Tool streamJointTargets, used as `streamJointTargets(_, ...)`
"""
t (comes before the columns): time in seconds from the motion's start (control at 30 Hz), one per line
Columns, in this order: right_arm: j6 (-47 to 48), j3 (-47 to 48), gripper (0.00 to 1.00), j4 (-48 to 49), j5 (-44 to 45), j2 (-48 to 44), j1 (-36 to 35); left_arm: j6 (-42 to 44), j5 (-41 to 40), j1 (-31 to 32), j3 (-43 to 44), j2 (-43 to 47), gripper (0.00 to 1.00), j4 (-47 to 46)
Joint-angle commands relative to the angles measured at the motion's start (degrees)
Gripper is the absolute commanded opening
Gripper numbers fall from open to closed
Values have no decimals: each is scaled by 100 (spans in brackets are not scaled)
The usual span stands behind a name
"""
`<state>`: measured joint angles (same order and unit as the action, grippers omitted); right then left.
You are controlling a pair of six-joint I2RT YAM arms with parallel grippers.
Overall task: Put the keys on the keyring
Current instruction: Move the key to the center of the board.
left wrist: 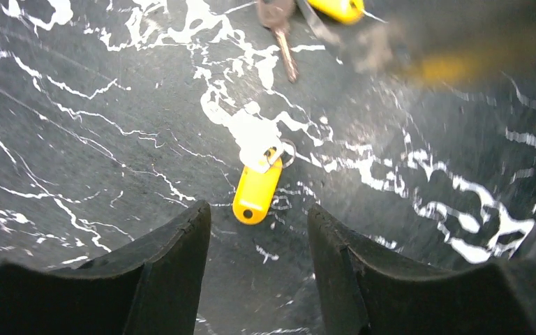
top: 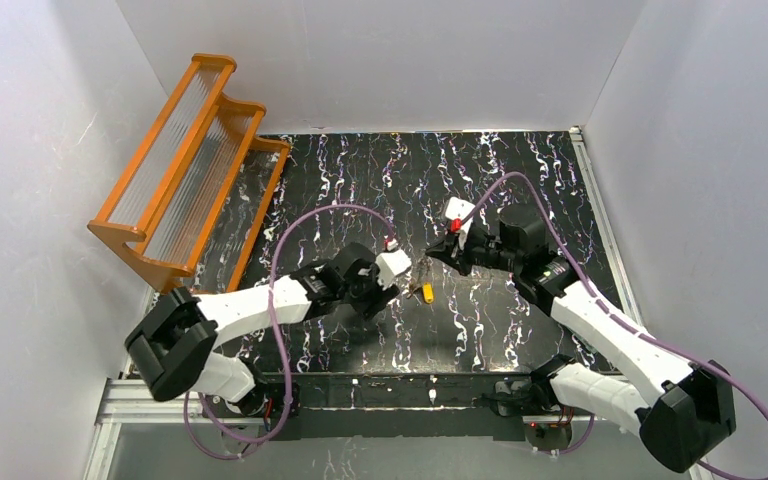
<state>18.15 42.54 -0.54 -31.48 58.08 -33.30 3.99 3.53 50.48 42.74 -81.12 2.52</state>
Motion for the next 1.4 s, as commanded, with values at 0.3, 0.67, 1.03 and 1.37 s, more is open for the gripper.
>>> streamJointTargets(0.3,-136,-506,1,7,1225,-943,-3,3730,1612,25,-1344,809,43,-1682)
streamJointTargets(0.67,-145,-569,1,7,1137,-975,-7,4631,2222,-58,-683,-82,37,-1214)
streamJointTargets(1.03,-189,-607,1,-45,1050,-1016,-1,5023,2624,-258,-144,-702,33,-522)
streamJointTargets(1.37,-189,-616,1,-68,1051,-992,-4,5076,2767,-560,-40,-864,31,-444)
